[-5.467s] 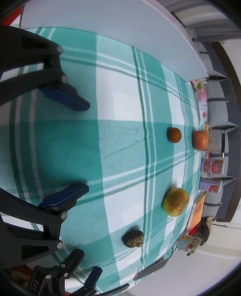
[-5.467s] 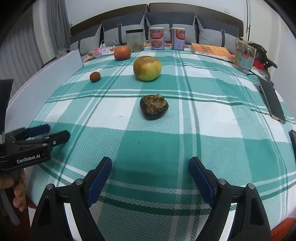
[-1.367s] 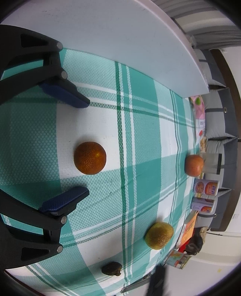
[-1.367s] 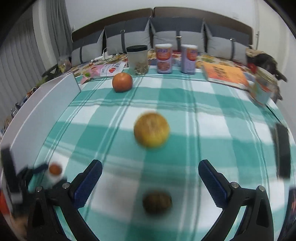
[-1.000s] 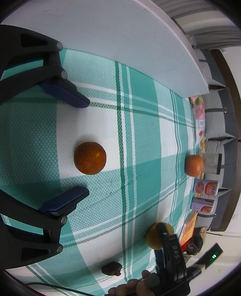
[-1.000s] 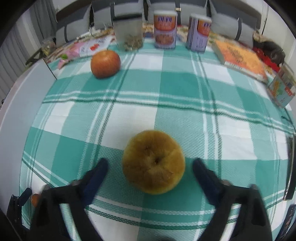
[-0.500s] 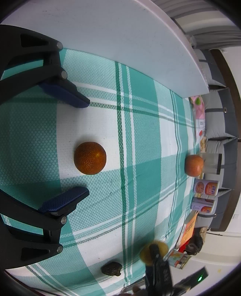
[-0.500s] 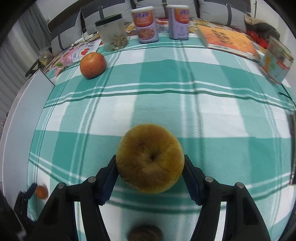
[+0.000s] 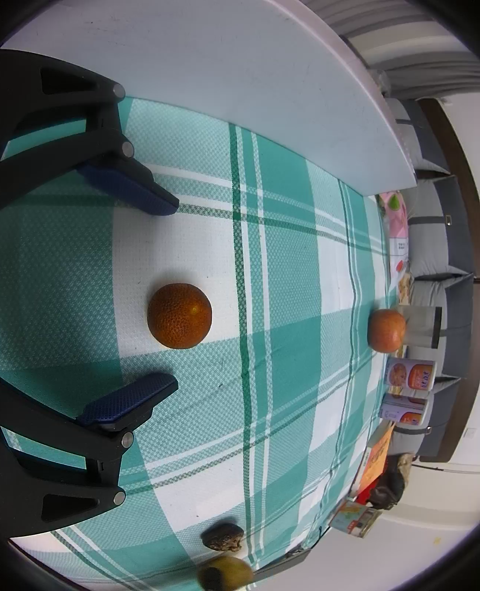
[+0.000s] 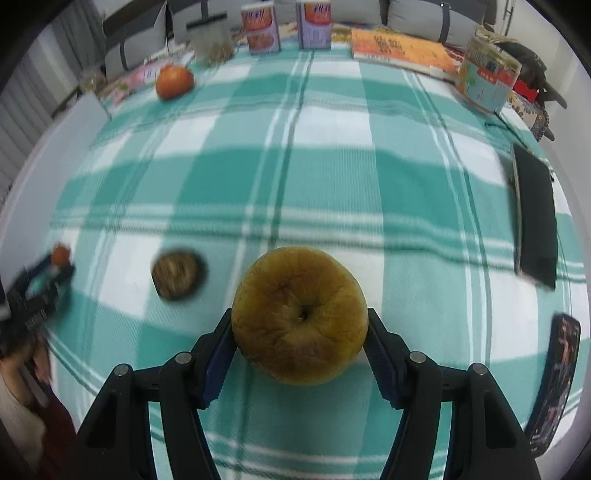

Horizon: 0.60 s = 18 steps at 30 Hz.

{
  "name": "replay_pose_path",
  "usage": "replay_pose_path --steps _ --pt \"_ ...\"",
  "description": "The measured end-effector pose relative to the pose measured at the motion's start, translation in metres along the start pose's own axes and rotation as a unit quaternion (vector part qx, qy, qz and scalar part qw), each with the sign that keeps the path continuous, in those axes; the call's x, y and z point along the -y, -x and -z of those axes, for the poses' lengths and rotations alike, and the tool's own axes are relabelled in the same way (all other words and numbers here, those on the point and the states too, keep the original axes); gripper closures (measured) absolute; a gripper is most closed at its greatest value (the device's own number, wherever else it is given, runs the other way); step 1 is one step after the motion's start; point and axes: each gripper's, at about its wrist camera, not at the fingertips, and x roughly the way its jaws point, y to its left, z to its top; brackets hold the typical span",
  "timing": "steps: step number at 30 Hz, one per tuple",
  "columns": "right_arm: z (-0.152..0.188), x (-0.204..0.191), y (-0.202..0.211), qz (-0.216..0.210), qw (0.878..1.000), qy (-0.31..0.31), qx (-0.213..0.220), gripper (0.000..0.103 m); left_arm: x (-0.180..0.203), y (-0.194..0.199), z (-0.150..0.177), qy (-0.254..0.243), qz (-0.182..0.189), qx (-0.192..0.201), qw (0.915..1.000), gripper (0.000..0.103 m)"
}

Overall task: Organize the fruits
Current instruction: 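Lower the apple back onto the table and open the right tool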

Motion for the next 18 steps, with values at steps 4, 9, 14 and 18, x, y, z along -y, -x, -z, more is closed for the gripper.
replay_pose_path --steps 4,9,14,18 --pt "0.005 0.006 0.002 -0.018 0.999 -0.025 0.015 0.031 0.000 0.000 0.000 0.000 0.001 -0.001 1.0000 0.014" --pt "0.036 0.020 0.029 -0.052 0.993 -0.091 0.051 0.013 -0.003 0.009 0.006 0.009 0.001 -0.026 0.9996 0.014" --pt "0.088 0.010 0.035 -0.022 0.987 -0.132 0.091 0.011 -0.001 0.029 0.030 0.002 0.016 -0.041 0.9990 0.014" --pt "0.107 -0.010 0.033 0.023 0.985 -0.113 0.127 0.011 0.000 0.042 0.044 0.011 0.018 -0.045 0.9988 0.014"
